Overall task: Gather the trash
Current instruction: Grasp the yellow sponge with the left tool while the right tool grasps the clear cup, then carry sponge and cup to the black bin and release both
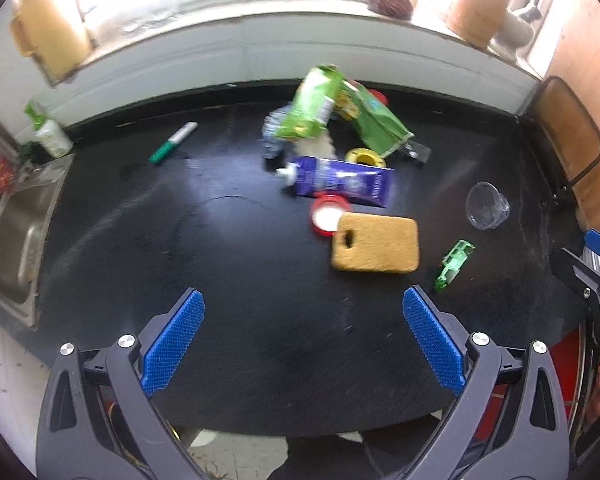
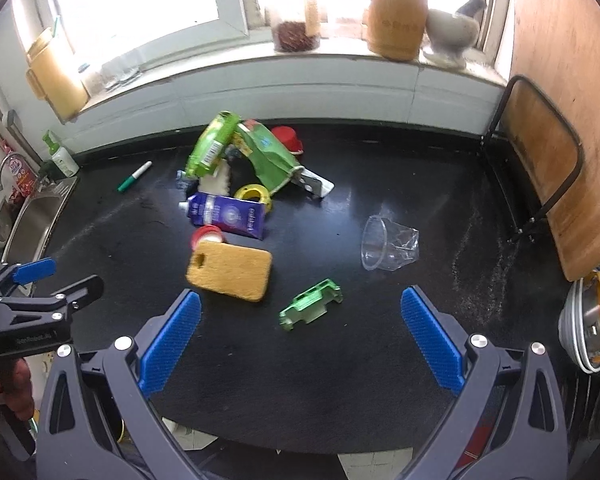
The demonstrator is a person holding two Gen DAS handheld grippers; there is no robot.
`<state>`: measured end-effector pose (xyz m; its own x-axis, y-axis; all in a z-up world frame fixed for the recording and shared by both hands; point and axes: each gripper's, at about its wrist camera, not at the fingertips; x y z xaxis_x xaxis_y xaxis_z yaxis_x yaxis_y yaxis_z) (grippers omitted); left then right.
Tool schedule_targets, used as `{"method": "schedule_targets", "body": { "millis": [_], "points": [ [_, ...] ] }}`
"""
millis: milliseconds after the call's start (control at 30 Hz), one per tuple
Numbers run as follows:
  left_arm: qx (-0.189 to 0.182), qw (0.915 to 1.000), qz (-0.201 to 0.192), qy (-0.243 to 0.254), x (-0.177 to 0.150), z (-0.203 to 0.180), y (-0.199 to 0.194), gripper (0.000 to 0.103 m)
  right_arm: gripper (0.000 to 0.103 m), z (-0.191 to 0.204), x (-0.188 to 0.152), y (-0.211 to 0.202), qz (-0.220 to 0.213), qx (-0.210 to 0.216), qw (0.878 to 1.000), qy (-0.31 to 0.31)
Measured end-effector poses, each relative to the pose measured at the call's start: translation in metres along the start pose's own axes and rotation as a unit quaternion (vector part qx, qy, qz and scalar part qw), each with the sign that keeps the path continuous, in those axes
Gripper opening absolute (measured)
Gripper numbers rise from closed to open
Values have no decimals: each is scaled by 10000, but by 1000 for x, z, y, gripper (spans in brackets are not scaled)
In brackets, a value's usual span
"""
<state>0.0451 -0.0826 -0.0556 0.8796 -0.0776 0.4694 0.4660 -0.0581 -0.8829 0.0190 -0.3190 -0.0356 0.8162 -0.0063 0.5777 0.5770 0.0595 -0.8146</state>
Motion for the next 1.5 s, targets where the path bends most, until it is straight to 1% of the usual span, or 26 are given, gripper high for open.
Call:
{"method": "schedule_targets", "body": {
  "millis": [100, 267, 300, 367, 433, 500, 533, 567, 633, 667, 700, 733, 767, 800, 833, 867, 900, 933, 967, 1000, 1067, 1133, 1300, 1367, 1433, 1500],
  "points": [
    [-172, 9997, 35, 141, 6, -23, 34, 97, 98, -20, 1, 29, 81, -96, 9999, -39],
    [-419, 9987, 101, 271, 11, -58, 93, 97, 98, -47, 10, 86, 311, -48, 9995, -19],
    [-409, 9986, 148, 295, 10, -63, 104, 97, 98, -52, 12, 96, 358, -49, 9993, -8],
    [-270, 9988, 293, 277, 9, -68, 129, 97, 98, -62, 15, 123, 473, -68, 9989, -12],
    [-301, 9987, 391, 114, 8, -68, 146, 97, 98, -70, 17, 145, 645, -140, 9978, -23],
    [-349, 9985, 412, 41, 8, -68, 156, 97, 97, -82, 19, 168, 811, -125, 9966, 44],
    [-294, 9985, 451, 48, 8, -69, 161, 97, 97, -86, 18, 174, 857, -153, 9962, 61],
    [-284, 9983, 512, 29, 8, -70, 166, 97, 95, -92, 18, 183, 941, -135, 9954, 110],
    [-419, 9979, 483, -101, 9, -71, 170, 97, 89, -99, 17, 196, 1072, -79, 9941, 167],
    [-447, 9977, 480, -160, 9, -72, 172, 96, 80, -103, 15, 202, 1177, -56, 9929, 173],
    [-490, 9973, 498, -211, 8, -72, 174, 94, 67, -105, 13, 208, 1290, -14, 9915, 185],
    [-570, 9967, 521, -268, 8, -73, 175, 91, 62, -107, 12, 211, 1356, 5, 9906, 193],
    [-755, 9953, 526, -318, 7, -75, 174, 77, 59, -108, 12, 210, 1294, -22, 9915, 102],
    [-841, 9946, 528, -304, 7, -79, 172, 72, 57, -108, 13, 211, 1296, -15, 9915, 55],
    [-820, 9950, 516, -234, 6, -83, 170, 69, 56, -107, 13, 210, 1325, 54, 9912, 23],
    [-866, 9947, 511, -194, 6, -87, 167, 60, 48, -107, 13, 208, 1314, 57, 9913, -1],
    [-938, 9939, 545, -216, 5, -88, 164, 51, 36, -108, 13, 206, 1295, 2, 9916, -50],
    [-939, 9936, 574, -270, 4, -89, 161, 46, 36, -109, 14, 205, 1293, 10, 9916, -52],
    [-904, 9937, 588, -310, 4, -90, 159, 35, 35, -110, 14, 202, 1298, 127, 9915, -21],
    [-875, 9938, 599, -346, 4, -89, 157, 30, 35, -109, 14, 198, 1271, 142, 9918, -43],
    [-893, 9932, 596, -444, 4, -86, 146, 28, 34, -102, 11, 188, 1217, 147, 9924, -144],
    [-902, 9937, 509, -421, 3, -84, 130, 27, 34, -95, 15, 179, 1142, 184, 9931, -200],
    [-682, 9959, 254, -540, 2, -64, 93, 26, 34, -67, 25, 151, 940, 330, 9937, -508],
    [-555, 9963, 102, -650, -3, -49, 74, 26, 34, -43, 28, 136, 857, 454, 9925, -744],
    [-411, 9957, -24, -836, -13, -21, 51, 26, 34, -13, 33, 130, 784, 623, 9897, -1020],
    [-279, 9929, -114, -1153, -30, 16, 31, 27, 34, 35, 34, 120, 699, 894, 9828, -1455]
  ]
}}
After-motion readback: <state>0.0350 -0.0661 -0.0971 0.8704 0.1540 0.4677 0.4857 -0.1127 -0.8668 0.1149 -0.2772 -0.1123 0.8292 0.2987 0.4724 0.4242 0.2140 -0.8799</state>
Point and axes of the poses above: each gripper's, at about its wrist camera, not at the fingertips, and y roughly the way its jaws point, z to its left, x to its top, and after that the axes turned 4 degrees about -z, right-handed
